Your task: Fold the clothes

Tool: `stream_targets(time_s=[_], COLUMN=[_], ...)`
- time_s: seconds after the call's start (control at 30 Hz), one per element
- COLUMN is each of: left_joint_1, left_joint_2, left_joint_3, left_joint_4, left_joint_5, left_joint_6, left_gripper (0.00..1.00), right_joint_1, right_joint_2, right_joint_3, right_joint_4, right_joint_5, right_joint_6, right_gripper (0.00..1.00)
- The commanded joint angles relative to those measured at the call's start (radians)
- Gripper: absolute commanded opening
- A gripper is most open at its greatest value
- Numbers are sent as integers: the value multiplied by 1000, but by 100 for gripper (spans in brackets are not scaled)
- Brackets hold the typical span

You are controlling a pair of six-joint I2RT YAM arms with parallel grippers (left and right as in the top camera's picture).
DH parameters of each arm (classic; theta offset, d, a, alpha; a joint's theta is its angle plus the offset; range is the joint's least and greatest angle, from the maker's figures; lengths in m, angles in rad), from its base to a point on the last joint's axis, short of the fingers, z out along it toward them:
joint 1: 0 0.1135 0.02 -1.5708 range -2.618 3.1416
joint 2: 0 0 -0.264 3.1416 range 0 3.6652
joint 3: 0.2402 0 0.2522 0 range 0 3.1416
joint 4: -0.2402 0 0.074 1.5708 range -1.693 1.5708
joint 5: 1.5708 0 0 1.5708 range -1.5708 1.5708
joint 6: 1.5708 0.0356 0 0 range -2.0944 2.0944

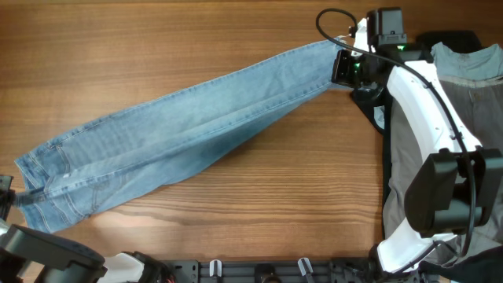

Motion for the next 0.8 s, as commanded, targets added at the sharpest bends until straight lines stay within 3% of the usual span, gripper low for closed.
stream_targets(time_s=[0.0,0.23,0.27,0.33,0.37,0.47,0.67,0.73,0.77], left_joint_1=[-6,-22,-29,-52,-65,-108,-128,-128,-128], left_joint_2=[3,3,3,3,4,11,14,14,14], left_joint_3=[-1,-1,-1,-1,-1,-1,-1,-1,-1], left_joint_4=[49,95,105,121,127,133,138,137,137], left_joint_5=[-24,-24,-24,-24,-24,-24,-76,-113,-111], left_joint_6=[-6,-9,-9,-10,-9,-9,-9,-9,-9], left_gripper=[4,4,4,7,8,17,25,43,46], right_joint_1=[-2,8,17,35,42,36,-30,-41,-43], right_joint_2=[18,72,102,169,205,225,191,191,192], right_joint_3=[19,19,19,19,19,19,20,20,19], right_joint_4=[22,151,211,386,464,449,239,171,152], right_joint_5=[81,-4,-32,-64,-77,-108,-108,-108,-104], right_joint_6=[51,126,143,141,113,118,-35,-88,-106], right_gripper=[9,14,21,91,99,100,100,100,100])
